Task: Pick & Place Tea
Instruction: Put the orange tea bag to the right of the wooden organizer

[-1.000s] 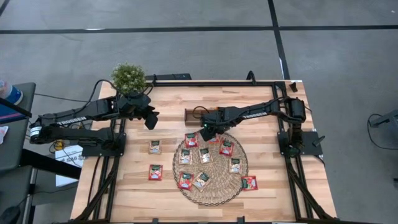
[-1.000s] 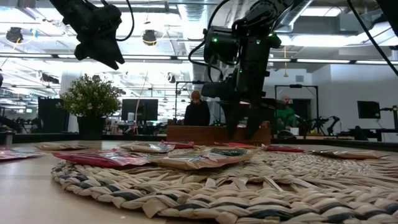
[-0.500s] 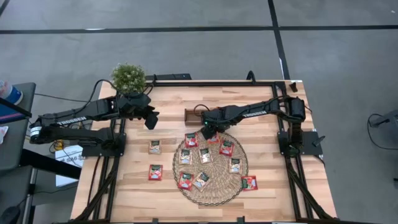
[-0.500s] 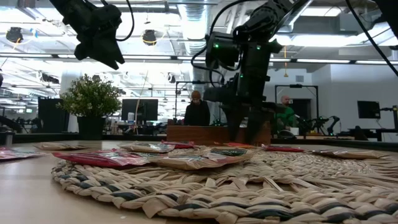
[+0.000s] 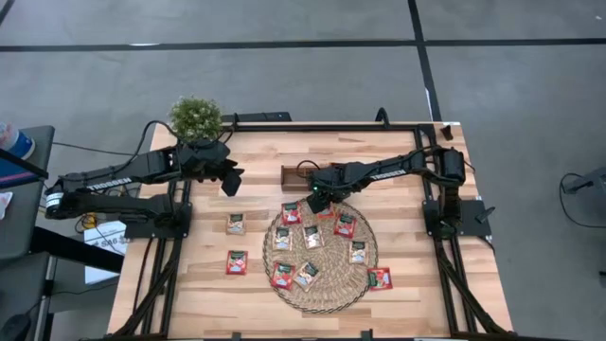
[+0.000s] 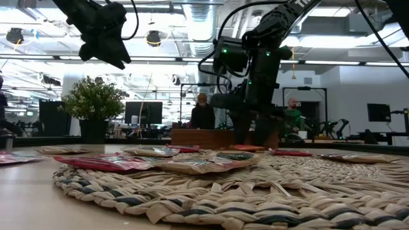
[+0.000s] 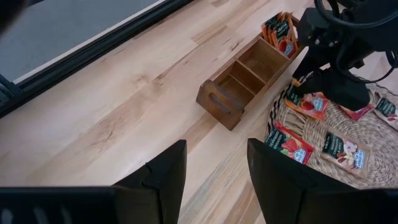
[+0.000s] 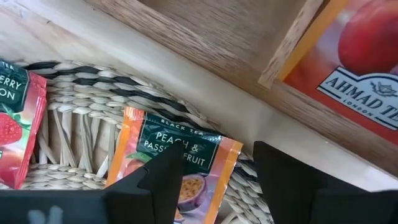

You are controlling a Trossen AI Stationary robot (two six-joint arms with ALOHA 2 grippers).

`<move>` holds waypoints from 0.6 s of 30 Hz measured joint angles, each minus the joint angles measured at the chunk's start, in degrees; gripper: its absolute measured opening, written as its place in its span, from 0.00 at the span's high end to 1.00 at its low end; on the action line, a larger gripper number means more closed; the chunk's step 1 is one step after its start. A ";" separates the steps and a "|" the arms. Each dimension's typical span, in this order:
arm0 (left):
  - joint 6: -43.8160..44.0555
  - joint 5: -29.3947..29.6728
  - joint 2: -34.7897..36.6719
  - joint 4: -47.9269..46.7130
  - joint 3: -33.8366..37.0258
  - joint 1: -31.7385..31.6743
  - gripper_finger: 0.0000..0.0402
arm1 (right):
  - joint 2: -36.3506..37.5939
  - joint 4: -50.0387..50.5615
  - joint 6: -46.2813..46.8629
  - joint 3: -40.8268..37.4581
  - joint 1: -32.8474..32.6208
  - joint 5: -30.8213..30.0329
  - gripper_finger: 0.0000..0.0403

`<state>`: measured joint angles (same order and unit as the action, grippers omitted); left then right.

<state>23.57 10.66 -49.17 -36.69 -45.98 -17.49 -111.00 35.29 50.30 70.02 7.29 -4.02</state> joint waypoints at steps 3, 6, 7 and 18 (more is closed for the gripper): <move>0.00 0.00 -0.02 0.00 0.00 0.02 0.60 | 0.00 -0.07 -0.81 -0.02 0.00 -0.14 0.57; 0.00 0.00 -0.01 0.00 0.00 0.02 0.60 | 0.00 -0.19 -1.28 -0.02 0.00 -0.42 0.62; 0.00 0.00 0.00 0.00 0.00 0.02 0.60 | 0.00 -0.20 -1.34 -0.02 0.00 -0.43 0.64; 0.00 0.00 -0.02 0.00 0.00 0.02 0.60 | 0.00 -0.26 -2.39 -0.02 0.00 -0.50 0.78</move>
<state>23.57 10.66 -49.19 -36.69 -45.98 -17.48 -111.00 35.03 47.91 70.00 7.29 -4.52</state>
